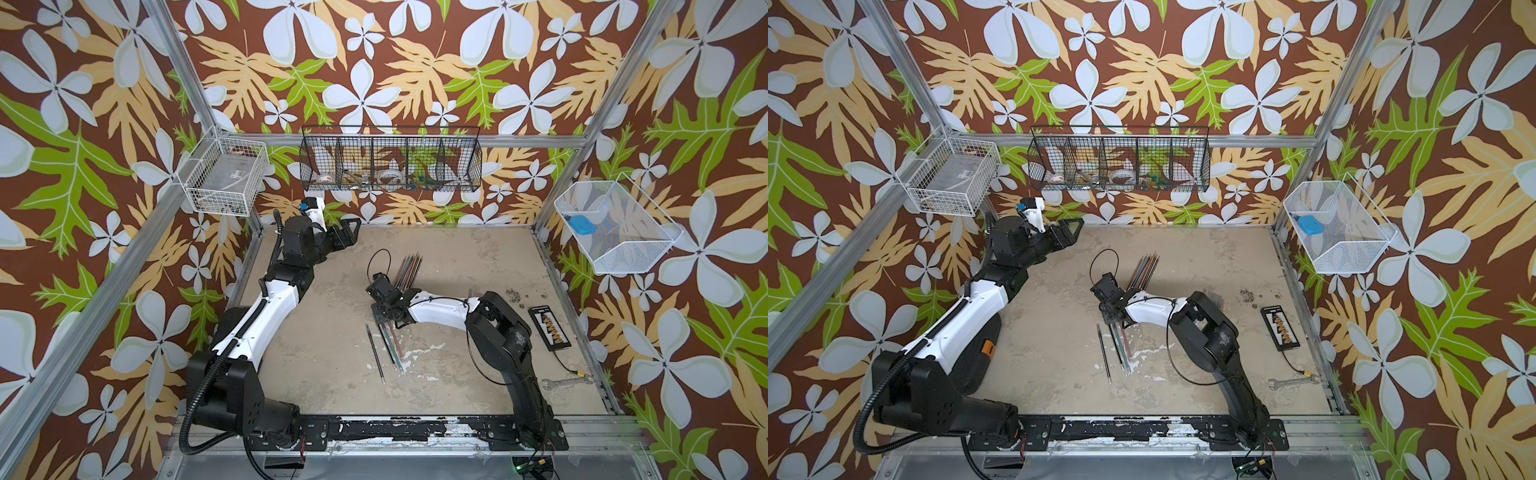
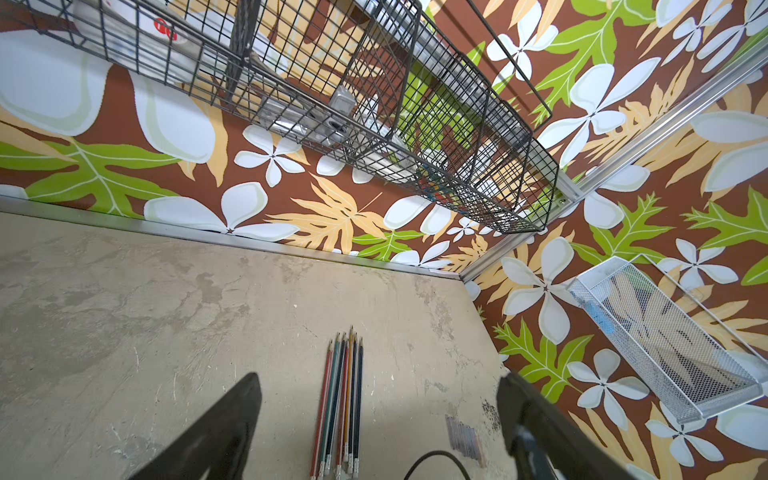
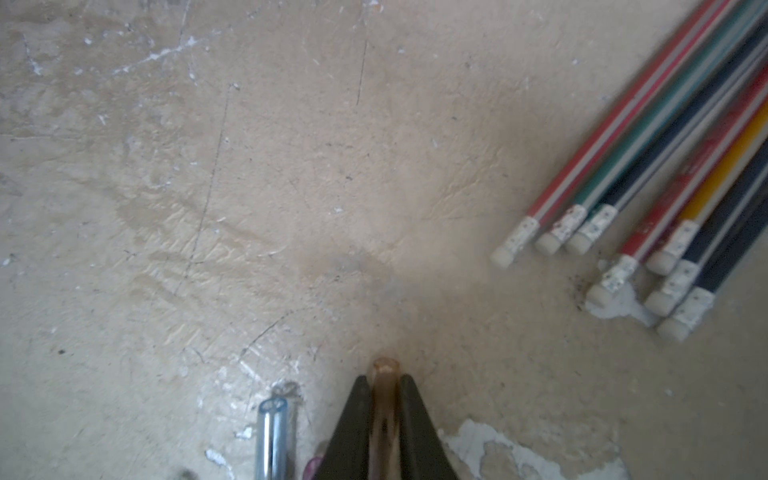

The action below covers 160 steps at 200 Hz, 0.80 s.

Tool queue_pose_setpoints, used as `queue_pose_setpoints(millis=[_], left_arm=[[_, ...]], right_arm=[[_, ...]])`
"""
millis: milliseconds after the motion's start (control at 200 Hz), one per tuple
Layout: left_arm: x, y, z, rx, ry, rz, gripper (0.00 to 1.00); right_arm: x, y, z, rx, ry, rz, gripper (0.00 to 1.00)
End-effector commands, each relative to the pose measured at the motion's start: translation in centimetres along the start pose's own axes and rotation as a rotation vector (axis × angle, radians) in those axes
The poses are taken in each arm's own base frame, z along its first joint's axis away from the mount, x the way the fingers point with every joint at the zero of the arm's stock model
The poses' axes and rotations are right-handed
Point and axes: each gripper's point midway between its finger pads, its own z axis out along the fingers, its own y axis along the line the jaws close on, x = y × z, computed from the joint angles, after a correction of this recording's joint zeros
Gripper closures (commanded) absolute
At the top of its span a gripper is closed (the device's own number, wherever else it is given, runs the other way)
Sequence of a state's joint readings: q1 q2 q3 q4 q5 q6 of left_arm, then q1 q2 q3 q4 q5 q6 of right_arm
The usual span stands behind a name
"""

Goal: Remove the protective cover of the pencils
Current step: Pick up the pencil from the center of the board.

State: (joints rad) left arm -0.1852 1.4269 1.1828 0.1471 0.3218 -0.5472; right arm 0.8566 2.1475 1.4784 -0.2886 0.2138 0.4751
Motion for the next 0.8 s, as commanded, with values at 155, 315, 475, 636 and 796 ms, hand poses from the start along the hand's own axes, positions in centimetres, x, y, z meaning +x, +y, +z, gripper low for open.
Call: queue_pose_setpoints(millis=[155, 315, 475, 636, 796], left_arm=[[-0.3, -0.6, 0.4, 0.038, 0.0, 0.007, 0.15], [0.4, -1.1, 0.8, 0.058, 0.022, 0.02, 0.18], [2.6, -2.0, 2.2, 0.083, 0.086, 0.014, 0.2], [8.4, -5.2, 4.7, 0.1, 0.23, 0.091, 0.2], [16.0, -8.3, 6.7, 0.005, 0.406, 0.326, 0.15]], right_arm=[[0.6, -2.7, -2.1, -0.055, 0.003, 0.097, 1.0], [-1.8, -7.5, -7.7, -0.126, -0.138, 0.22, 1.0], [-1.4, -13.2, -13.3, -0.076, -0.277, 0.289, 1.0], [1.5, -18.2, -16.9, -0.097, -0.378, 0.442, 1.0], [4.5, -21.5, -17.7, -0.109, -0.4, 0.547, 1.0]])
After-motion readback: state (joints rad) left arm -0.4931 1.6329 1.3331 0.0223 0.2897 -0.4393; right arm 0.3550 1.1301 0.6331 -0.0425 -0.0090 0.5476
